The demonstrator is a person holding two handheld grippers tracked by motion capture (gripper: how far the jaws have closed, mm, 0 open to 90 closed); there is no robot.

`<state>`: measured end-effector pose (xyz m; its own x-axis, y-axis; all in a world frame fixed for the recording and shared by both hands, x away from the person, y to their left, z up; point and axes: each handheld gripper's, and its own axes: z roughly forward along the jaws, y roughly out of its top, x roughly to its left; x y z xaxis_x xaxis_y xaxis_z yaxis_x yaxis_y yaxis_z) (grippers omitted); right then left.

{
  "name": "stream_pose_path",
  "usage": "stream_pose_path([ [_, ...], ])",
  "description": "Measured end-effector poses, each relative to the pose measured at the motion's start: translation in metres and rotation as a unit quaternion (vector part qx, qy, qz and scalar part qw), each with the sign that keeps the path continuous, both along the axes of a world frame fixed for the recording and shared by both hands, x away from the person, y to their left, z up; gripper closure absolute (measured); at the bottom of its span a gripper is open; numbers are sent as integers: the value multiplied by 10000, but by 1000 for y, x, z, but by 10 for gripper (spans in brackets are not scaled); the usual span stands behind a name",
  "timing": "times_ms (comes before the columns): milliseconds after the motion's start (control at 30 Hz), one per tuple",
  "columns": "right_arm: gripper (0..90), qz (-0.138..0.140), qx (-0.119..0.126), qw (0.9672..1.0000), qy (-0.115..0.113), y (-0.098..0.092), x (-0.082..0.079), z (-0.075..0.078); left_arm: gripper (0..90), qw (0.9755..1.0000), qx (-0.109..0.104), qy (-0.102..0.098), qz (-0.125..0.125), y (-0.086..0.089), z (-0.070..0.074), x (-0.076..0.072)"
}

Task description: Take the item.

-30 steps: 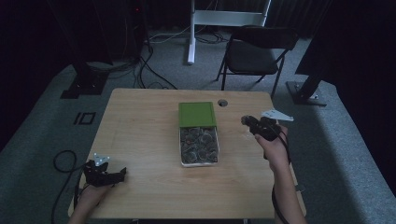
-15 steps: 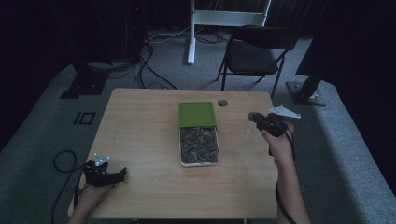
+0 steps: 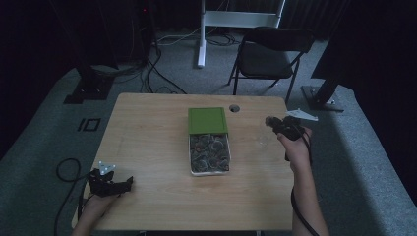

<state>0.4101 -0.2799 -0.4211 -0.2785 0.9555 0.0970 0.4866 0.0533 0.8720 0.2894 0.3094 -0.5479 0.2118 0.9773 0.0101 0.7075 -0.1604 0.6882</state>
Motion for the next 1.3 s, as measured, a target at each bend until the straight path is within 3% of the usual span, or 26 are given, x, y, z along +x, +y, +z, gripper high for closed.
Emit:
stream_pose_path([
  [600,789,-135,-46,9998,142,-4,15,-3,4,10000,-2,-2,0,0,0,0],
  [1300,784,-208,-85,9987,454,-3,25,-27,4,10000,0,0,0,0,0,0],
])
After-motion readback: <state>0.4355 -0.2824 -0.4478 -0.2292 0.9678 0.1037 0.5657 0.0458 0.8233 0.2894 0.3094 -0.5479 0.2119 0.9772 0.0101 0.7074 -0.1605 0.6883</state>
